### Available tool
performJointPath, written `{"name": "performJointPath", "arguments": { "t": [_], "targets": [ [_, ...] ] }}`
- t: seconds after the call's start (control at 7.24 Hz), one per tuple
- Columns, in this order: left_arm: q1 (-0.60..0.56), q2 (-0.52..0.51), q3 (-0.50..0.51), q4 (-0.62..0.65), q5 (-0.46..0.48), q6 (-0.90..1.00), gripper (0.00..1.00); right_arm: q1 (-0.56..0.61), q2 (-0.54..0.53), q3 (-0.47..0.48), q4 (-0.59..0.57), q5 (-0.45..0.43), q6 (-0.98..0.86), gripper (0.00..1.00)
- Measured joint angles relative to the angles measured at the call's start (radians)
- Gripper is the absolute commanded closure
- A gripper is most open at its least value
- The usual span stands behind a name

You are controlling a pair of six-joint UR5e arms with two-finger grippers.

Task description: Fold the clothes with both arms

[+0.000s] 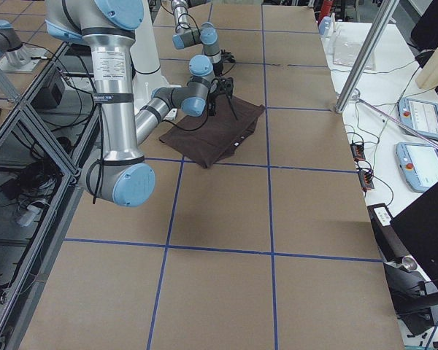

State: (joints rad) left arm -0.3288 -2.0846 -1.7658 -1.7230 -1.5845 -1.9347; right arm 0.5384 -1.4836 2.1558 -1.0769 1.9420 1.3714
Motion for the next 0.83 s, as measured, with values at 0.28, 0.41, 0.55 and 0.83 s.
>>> {"name": "performJointPath", "arguments": {
  "t": [0.28,0.41,0.55,0.83],
  "targets": [
    [-0.063,-0.003,0.008,0.000,-0.001,0.057,1.00,0.001,-0.001,0.000,0.000,0.003,0.000,0.00],
    [-0.117,-0.015,0.036,-0.008,-0.002,0.107,1.00,0.001,0.000,0.001,0.000,0.007,0.000,0.00],
    [-0.182,-0.048,0.096,-0.028,-0.001,0.168,1.00,0.000,0.001,0.002,0.001,0.008,0.000,0.00],
    [-0.313,-0.173,0.326,-0.167,-0.001,0.312,1.00,0.000,0.003,0.002,0.001,0.007,0.001,0.00]
  ]
}}
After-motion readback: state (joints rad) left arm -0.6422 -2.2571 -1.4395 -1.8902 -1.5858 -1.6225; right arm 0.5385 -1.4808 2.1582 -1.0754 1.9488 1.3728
